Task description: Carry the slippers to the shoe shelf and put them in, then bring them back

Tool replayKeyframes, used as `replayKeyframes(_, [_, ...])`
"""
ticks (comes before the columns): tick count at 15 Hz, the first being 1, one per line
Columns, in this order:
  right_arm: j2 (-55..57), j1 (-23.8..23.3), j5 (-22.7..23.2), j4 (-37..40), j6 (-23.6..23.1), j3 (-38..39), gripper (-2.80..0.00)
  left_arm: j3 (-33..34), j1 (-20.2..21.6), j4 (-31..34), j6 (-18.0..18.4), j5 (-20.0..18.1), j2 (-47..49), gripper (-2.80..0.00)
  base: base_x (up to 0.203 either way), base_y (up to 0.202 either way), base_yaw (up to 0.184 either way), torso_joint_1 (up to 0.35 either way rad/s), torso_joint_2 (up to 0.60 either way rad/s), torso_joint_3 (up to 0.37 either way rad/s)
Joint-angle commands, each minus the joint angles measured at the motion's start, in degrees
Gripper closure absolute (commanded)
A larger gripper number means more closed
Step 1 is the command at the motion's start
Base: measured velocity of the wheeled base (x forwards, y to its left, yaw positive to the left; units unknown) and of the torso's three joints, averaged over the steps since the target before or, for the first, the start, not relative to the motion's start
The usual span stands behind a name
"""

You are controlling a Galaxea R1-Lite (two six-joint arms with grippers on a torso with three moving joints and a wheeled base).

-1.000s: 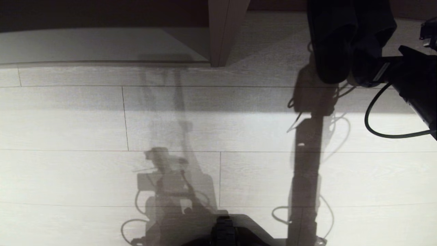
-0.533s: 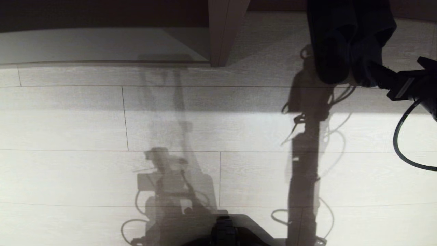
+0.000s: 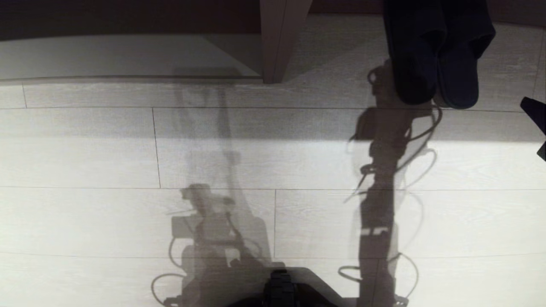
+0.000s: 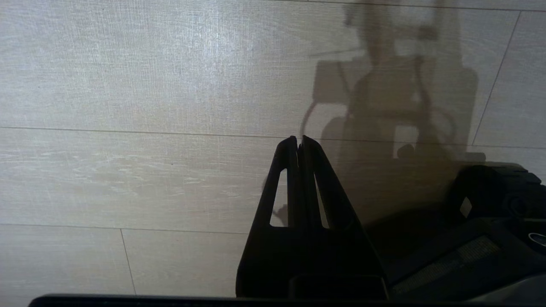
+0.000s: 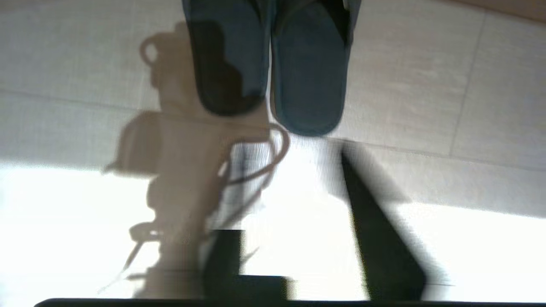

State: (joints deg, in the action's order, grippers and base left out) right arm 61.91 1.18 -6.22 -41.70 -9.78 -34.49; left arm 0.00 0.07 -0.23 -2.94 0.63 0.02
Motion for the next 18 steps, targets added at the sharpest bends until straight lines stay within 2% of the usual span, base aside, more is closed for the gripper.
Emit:
replayKeyframes(1, [-3.1,0.05,0.0,-0.24,-0.07,1.89,0.0,0.0,0.01,-0.03,-0.05,-0.02,-0.02,0.0,0.0,0.0,0.0,0.0,0.0,0.0])
replayKeyframes(3, [-6.98,0.11,0.07,1.58,-0.06,6.43,0.0,0.0,0.01,-0.03,-0.05,-0.02,-0.02,0.0,0.0,0.0,0.0,0.0,0.0,0.0])
replayKeyframes(8, [-18.14,1.0,0.75,11.98,0.58,16.28,0.0,0.0,0.01,-0.03,-0.05,0.07,-0.02,0.0,0.0,0.0,0.0,0.0,0.0,0.0])
replayKeyframes(16, [-46.89,0.81,1.72,30.3,0.66,29.33,0.0,0.0,0.01,-0.03,-0.05,-0.02,-0.02,0.0,0.0,0.0,0.0,0.0,0.0,0.0])
replayKeyframes(18, [-51.41,-0.1,3.0,31.83,0.52,33.82,0.0,0.0,0.01,-0.03,-0.05,0.07,0.06,0.0,0.0,0.0,0.0,0.0,0.0,0.0])
